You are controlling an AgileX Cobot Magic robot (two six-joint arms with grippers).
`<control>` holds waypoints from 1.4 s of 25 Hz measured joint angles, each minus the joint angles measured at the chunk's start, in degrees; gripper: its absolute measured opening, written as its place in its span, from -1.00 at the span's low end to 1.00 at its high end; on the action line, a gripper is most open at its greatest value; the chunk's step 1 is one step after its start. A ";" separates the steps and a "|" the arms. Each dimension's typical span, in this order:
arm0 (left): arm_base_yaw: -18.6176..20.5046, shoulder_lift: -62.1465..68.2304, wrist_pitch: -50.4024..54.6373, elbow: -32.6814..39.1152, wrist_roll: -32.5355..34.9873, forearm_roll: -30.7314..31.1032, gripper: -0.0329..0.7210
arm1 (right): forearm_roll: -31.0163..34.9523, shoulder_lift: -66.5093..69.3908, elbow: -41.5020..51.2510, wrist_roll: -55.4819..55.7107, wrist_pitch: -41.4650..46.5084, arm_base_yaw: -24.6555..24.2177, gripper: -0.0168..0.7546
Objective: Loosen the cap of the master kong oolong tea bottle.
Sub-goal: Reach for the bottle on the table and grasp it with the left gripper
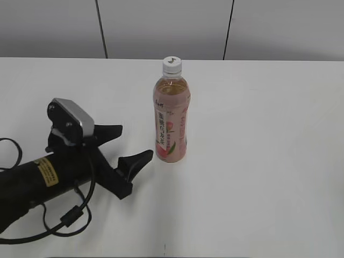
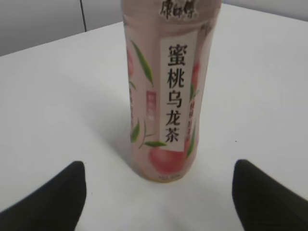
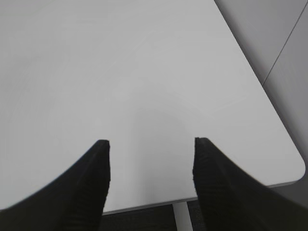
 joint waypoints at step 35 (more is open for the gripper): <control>0.00 11.45 -0.42 -24.00 -8.72 11.15 0.12 | 0.00 0.00 0.00 0.00 0.00 0.00 0.13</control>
